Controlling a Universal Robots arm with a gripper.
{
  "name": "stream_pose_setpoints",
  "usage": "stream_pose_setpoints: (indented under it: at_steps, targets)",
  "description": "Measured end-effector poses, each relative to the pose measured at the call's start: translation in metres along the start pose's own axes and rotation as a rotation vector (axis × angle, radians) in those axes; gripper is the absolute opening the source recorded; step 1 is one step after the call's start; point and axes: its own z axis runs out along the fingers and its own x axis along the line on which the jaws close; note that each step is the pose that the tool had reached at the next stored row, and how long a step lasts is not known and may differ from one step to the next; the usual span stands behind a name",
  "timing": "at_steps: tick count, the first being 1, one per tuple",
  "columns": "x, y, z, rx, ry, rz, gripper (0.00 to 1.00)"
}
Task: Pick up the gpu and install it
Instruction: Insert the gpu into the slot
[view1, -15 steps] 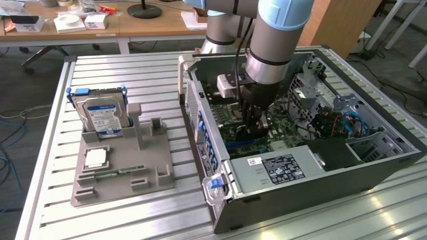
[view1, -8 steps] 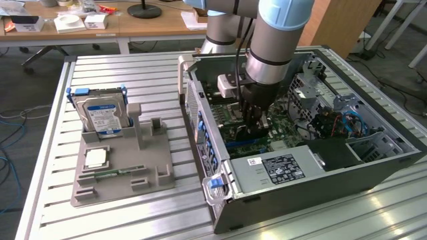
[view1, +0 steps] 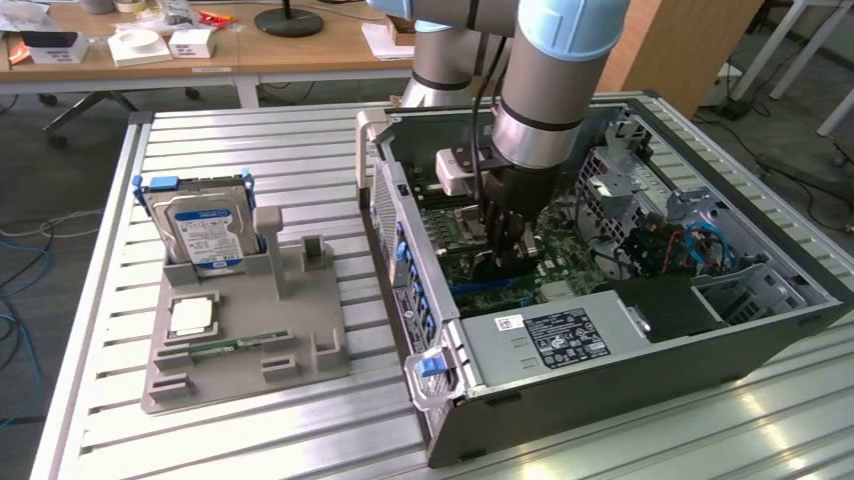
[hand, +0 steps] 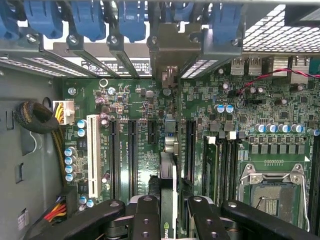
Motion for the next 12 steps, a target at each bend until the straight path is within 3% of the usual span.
stream_pose_setpoints:
  at_steps: [12]
  targets:
    - [0.0001,-0.0017,0.0000,-0.0008,0.0001,0.002,0.26]
